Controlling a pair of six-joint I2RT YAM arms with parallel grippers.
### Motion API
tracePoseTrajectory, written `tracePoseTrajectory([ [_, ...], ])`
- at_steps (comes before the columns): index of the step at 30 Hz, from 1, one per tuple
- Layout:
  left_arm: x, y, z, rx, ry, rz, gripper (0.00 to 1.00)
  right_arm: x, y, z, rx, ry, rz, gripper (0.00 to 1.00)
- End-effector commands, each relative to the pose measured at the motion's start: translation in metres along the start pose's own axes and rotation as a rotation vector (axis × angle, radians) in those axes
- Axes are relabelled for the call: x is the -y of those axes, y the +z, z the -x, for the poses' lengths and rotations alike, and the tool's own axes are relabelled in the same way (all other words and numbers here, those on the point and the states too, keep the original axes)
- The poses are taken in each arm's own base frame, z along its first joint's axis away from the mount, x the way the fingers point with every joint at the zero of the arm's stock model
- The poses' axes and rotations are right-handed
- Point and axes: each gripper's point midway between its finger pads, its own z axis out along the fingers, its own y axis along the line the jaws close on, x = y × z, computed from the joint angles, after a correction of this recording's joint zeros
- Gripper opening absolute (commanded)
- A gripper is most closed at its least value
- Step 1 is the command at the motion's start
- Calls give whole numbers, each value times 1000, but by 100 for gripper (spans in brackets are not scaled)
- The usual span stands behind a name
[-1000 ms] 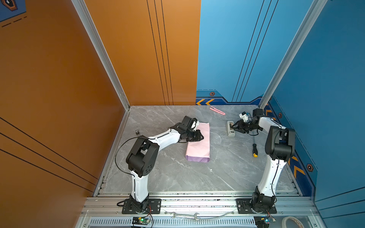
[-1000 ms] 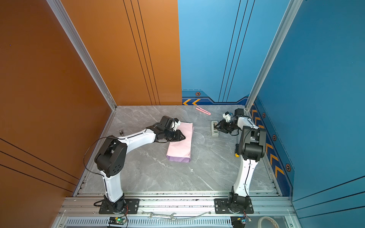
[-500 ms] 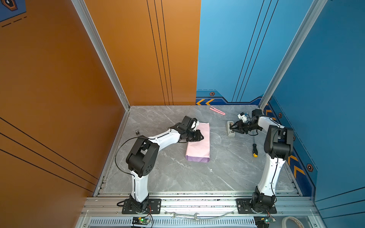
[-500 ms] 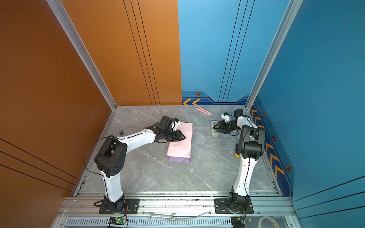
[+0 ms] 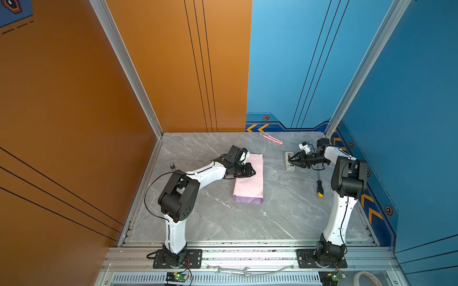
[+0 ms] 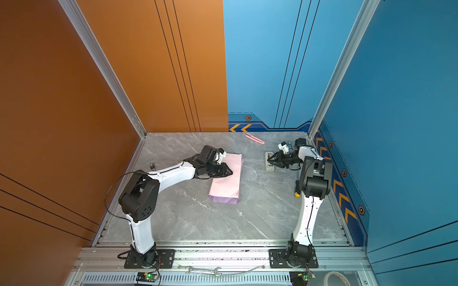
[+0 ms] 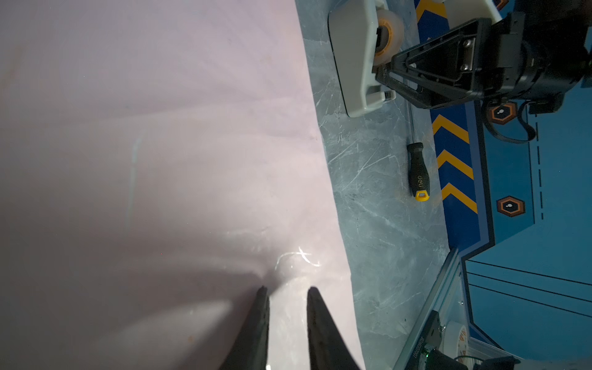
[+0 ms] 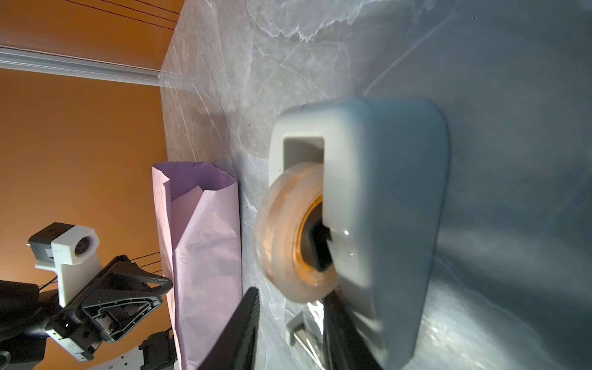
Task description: Wrap the gift box in paper
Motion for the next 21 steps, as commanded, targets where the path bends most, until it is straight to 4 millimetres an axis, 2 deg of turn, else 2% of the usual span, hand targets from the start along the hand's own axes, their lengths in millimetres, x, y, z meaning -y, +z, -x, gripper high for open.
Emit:
tracePoseTrajectory([
  [1, -43, 7, -27, -87, -88, 131, 24, 14, 8, -11, -42, 43, 6, 35],
  [21, -41, 7, -25, -81, -83, 131, 23, 9, 11, -15, -58, 74, 86, 25],
])
